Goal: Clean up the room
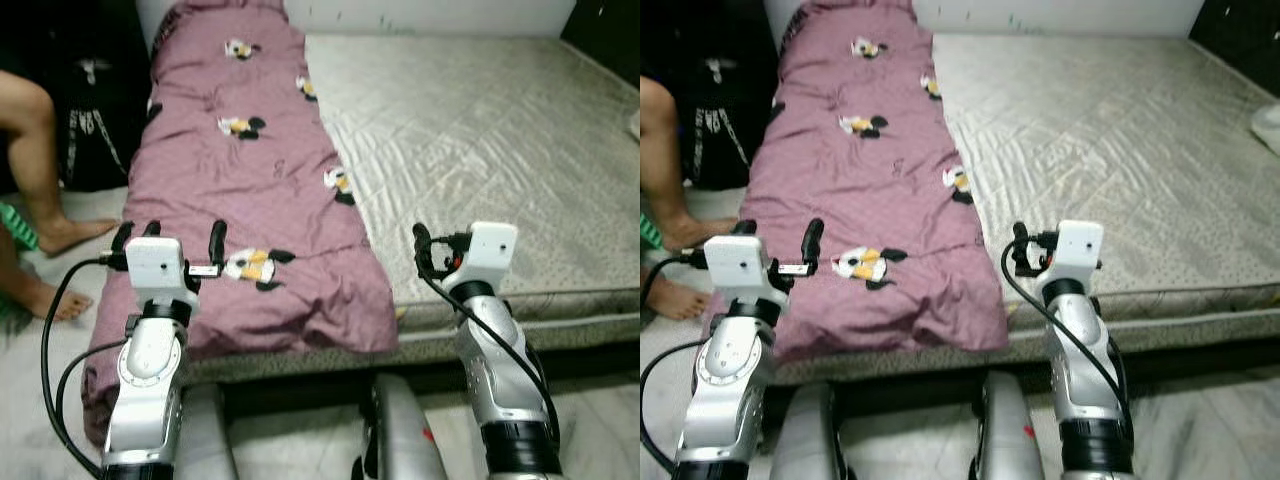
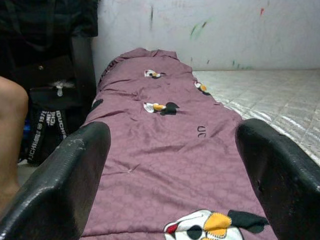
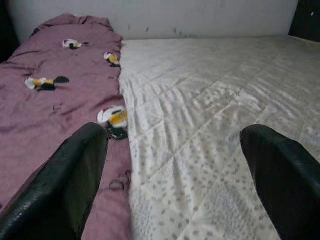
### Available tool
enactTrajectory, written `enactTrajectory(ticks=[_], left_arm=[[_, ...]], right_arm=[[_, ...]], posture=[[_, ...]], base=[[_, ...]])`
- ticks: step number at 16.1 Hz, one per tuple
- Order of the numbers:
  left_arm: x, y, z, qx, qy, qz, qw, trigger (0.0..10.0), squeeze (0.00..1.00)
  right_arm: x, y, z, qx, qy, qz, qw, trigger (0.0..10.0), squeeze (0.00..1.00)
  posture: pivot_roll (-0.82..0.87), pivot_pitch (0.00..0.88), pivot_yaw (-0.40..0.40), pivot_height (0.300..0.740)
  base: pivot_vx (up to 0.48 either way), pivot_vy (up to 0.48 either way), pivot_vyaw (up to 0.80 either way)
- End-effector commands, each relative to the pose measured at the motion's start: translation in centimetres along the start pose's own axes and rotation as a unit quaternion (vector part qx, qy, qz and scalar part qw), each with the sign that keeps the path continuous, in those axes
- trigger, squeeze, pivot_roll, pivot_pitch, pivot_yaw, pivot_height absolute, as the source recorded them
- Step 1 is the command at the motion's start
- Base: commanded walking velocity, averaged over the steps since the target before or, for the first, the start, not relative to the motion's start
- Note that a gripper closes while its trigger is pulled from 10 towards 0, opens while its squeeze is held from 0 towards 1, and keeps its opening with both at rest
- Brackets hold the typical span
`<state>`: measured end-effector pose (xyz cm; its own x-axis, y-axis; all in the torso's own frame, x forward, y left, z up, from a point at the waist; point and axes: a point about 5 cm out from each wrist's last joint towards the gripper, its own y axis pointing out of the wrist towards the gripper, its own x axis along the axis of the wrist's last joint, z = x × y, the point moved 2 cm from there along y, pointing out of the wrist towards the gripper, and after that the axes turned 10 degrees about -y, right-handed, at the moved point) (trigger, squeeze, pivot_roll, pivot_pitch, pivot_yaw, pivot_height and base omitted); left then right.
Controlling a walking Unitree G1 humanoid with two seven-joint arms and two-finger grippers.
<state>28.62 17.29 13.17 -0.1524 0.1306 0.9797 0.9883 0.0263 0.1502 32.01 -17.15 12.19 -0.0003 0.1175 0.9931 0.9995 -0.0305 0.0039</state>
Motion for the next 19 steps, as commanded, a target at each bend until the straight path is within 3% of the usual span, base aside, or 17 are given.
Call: enactTrajectory(ticks=[1, 9, 19], left_arm=[[0.27, 0.33, -0.41, -0.006, -0.003, -0.001, 1.0, 10.0, 0.0], [0.2, 0.77, -1.09, -0.019, 0.0, 0.01, 1.0, 10.0, 0.0], [-0.37, 0.95, -1.1, -0.017, 0.007, 0.031, 0.999, 10.0, 0.0]], right_arm=[[0.55, 0.38, -0.04, 0.001, -0.001, -0.01, 1.0, 10.0, 0.0], [0.68, 0.65, -0.25, -0.002, -0.005, -0.016, 1.0, 10.0, 0.0], [0.66, 0.68, -0.25, 0.0, -0.006, -0.017, 1.0, 10.0, 0.0]], posture=[[-0.03, 0.0, -0.044, 0.649], [-0.04, 0.0, -0.043, 0.74], [-0.04, 0.0, -0.044, 0.74]], base=[[0.0, 0.0, 0.0], [0.0, 0.0, 0.0], [0.0, 0.0, 0.0]])
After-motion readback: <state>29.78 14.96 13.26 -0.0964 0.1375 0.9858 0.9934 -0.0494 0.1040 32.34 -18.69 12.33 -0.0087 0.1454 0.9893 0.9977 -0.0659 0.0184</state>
